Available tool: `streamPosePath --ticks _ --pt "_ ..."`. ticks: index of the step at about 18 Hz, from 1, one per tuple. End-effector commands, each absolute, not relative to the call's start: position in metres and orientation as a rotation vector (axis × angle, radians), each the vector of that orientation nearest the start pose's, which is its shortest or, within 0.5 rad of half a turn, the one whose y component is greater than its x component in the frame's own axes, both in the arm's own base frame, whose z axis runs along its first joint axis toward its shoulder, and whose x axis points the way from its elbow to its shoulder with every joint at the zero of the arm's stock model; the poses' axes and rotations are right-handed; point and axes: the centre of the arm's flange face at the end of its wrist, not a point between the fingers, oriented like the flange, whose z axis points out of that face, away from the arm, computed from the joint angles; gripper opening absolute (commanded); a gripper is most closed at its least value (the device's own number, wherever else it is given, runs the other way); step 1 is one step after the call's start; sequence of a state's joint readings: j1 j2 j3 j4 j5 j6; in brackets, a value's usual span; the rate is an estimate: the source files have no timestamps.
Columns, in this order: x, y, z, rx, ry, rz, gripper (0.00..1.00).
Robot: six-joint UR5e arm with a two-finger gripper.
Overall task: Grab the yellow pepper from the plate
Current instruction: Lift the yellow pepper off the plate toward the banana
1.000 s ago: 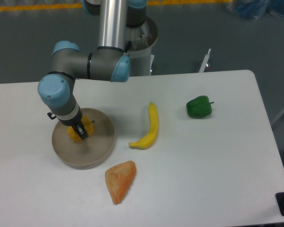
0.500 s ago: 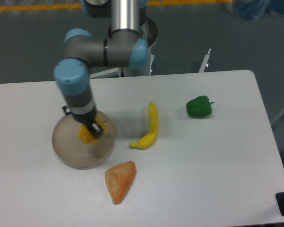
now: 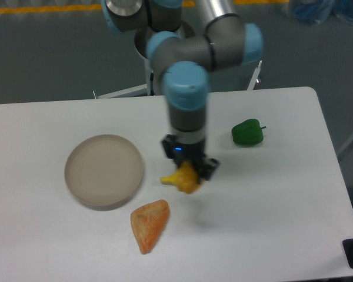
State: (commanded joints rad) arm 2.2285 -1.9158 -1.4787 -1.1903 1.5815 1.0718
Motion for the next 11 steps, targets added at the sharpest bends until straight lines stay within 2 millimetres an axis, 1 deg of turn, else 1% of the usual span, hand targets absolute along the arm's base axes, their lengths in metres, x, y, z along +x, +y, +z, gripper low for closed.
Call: streamPosePath --ticks 2,4,6,11 --pt "-0.306 0.578 0.362 -3.006 0.756 0.123 0.0" --pt "-0.322 0.575 0.348 -3.007 0.809 0.099 0.0" --pt "-0.335 0.576 0.347 -2.995 0.843 0.101 0.0" --pt "-0.338 0.575 0.346 -2.986 0.853 0.095 0.0"
